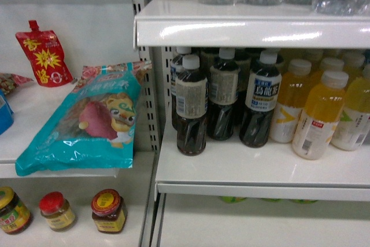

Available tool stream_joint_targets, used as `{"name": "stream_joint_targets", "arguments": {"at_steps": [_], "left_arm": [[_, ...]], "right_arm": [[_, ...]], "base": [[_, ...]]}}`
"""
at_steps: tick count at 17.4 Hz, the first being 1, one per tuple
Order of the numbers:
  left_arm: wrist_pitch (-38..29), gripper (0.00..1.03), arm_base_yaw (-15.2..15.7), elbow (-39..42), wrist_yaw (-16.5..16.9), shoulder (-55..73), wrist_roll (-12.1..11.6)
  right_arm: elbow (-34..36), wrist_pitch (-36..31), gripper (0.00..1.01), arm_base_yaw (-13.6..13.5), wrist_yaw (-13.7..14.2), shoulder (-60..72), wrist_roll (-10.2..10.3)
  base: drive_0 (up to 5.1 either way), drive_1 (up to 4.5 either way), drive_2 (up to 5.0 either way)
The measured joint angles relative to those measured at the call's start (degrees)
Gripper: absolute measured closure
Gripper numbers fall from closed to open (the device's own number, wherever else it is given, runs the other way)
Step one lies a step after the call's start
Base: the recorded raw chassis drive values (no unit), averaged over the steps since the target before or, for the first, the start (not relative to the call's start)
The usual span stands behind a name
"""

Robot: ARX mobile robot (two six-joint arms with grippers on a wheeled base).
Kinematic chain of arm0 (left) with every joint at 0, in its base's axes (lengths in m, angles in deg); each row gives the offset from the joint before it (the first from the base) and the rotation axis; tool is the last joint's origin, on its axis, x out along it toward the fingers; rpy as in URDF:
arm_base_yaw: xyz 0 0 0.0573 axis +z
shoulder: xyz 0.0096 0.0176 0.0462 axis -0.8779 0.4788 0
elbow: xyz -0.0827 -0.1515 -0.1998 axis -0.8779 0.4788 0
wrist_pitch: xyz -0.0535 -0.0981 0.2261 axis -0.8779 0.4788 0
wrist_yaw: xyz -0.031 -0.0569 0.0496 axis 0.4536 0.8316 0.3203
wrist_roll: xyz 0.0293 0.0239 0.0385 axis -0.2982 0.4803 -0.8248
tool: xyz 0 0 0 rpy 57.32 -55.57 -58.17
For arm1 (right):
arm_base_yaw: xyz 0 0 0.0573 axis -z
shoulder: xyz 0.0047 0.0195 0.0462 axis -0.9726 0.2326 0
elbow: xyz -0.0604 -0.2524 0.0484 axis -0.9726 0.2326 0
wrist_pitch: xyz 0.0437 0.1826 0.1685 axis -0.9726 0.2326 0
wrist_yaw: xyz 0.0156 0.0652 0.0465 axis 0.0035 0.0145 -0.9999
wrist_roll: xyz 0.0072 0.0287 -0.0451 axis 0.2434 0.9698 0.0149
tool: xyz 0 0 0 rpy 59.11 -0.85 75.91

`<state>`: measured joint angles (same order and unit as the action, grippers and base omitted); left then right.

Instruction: Move water from second to third shelf

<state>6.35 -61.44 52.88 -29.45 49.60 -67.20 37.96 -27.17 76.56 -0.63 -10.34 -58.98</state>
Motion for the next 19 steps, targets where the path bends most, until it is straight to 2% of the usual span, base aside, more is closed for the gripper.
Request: {"name": "stream_joint_targets", "arguments": {"at_steps": [19], "left_arm": [[0.11, 0.05, 0.00, 0.00, -0.07, 0.00, 0.00]], "right_arm": [[0.00, 0.15, 0.03, 0.00, -0.02, 0.02, -0.04]], "base": [[0.0, 0.00, 0.0]]}}
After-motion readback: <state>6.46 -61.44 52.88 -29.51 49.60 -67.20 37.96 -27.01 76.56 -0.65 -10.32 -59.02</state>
